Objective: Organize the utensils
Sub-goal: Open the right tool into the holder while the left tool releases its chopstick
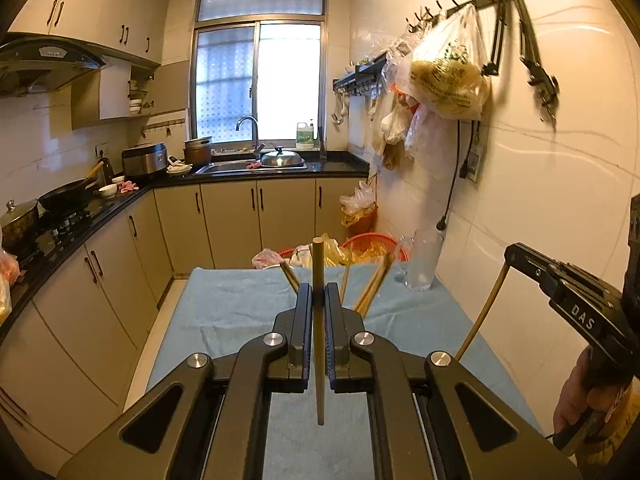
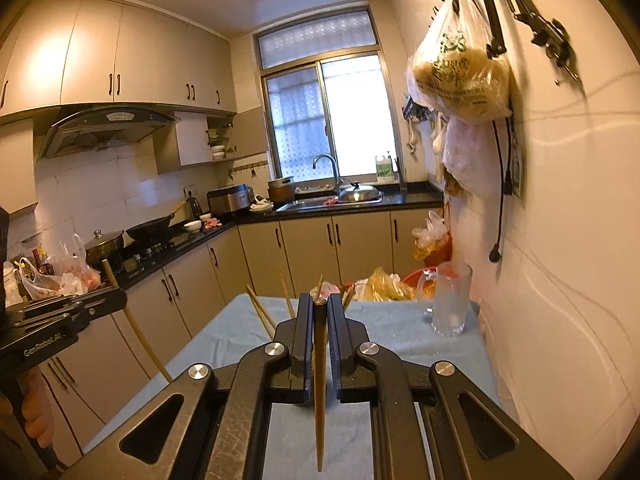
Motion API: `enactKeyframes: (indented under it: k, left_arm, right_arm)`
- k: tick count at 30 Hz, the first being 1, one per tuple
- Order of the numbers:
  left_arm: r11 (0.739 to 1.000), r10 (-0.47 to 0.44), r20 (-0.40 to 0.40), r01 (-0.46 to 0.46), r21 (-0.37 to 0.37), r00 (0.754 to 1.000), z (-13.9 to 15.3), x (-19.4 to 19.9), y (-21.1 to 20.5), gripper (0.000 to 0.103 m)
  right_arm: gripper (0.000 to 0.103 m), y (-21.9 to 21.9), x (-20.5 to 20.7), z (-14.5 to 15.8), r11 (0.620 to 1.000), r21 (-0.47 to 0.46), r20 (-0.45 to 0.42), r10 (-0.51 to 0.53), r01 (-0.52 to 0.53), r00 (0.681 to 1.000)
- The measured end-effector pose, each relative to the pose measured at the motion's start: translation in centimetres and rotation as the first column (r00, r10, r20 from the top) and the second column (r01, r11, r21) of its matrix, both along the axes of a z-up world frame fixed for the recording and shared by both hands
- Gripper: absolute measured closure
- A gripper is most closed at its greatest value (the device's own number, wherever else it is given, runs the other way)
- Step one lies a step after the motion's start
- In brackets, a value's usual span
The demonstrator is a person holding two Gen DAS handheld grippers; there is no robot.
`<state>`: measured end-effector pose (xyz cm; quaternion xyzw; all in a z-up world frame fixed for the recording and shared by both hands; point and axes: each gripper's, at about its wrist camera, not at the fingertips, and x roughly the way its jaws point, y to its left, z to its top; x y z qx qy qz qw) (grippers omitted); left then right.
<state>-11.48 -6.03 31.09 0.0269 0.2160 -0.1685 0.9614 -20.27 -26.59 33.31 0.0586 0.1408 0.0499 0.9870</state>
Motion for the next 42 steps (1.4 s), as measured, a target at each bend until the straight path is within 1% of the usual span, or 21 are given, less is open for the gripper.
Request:
enactKeyframes:
  k: [4,6,9,13,16,19,23,25,29,30,34,39,40,42]
  left_arm:
    - [0.999,0.022,0.01,-0.021,-0.032,1.0,0.9,2.2,0.0,0.097]
    - [0.997,0.022,0.003,-0.022,-0.08,1.0,1.4,3.7,0.0,0.097]
    - [0.992,0.017,-0.013,-0.019,-0.127,1.0,1.7,5.8,-0.2,0.098]
    - [0.991,0.033,0.003,-0.033,-0.13,0.999,1.7,7.9,-1.1,0.098]
    - [0.991,0.033,-0.002,-0.033,-0.133,0.999,1.1,10.0,-2.0,0.098]
    - [0.988,0.026,-0.017,-0.028,-0.153,1.0,0.5,11.9,-2.4,0.098]
    - [0.987,0.017,-0.041,-0.024,-0.161,0.999,-0.8,14.4,-3.1,0.097]
    - [0.988,0.015,-0.055,-0.024,-0.155,0.998,-1.6,15.3,-3.4,0.098]
    - [0.994,0.044,-0.08,-0.052,-0.096,0.996,-3.9,17.2,-4.4,0.097]
    - [0.996,0.048,-0.095,-0.055,-0.076,0.994,-4.7,17.7,-4.7,0.097]
    - [0.997,0.05,-0.137,-0.057,-0.048,0.989,-6.6,18.7,-5.1,0.097]
    - [0.997,0.06,-0.129,-0.064,-0.031,0.99,-7.0,18.5,-5.2,0.097]
    - [0.998,0.058,-0.127,-0.062,-0.029,0.99,-7.0,18.2,-5.1,0.095]
    - [0.998,0.06,-0.112,-0.063,-0.023,0.992,-6.8,17.6,-5.0,0.089]
  right_arm:
    - [0.095,0.2,1.8,1.2,1.0,0.016,0.025,0.0,0.0,1.0]
    - [0.095,0.2,2.8,1.7,0.999,0.039,0.037,0.001,-0.003,0.999]
    - [0.095,0.4,4.4,2.4,0.998,0.059,0.059,-0.004,0.0,0.998]
    - [0.095,0.5,6.7,2.8,0.997,0.08,0.095,-0.028,0.021,0.995]
    - [0.095,0.3,8.4,2.7,0.994,0.108,0.101,-0.036,0.025,0.994]
    - [0.095,-0.1,10.2,2.0,0.991,0.131,0.09,-0.039,0.027,0.995]
    - [0.095,-0.5,12.4,0.6,0.986,0.164,0.062,-0.041,0.03,0.997]
    - [0.095,-0.8,13.5,-0.2,0.983,0.18,0.044,-0.043,0.034,0.998]
    - [0.095,-1.2,15.2,-1.7,0.981,0.188,0.009,-0.045,0.043,0.999]
    - [0.095,-1.2,15.8,-2.4,0.981,0.189,-0.01,-0.037,0.038,0.999]
    - [0.095,-0.7,17.4,-4.7,0.982,0.185,-0.076,-0.008,0.022,0.997]
    - [0.094,-0.5,19.0,-7.7,0.979,0.204,-0.152,0.022,0.01,0.988]
    - [0.094,-0.6,19.2,-8.0,0.978,0.208,-0.158,0.024,0.01,0.987]
    - [0.091,-1.1,19.4,-8.3,0.976,0.219,-0.168,0.023,0.015,0.985]
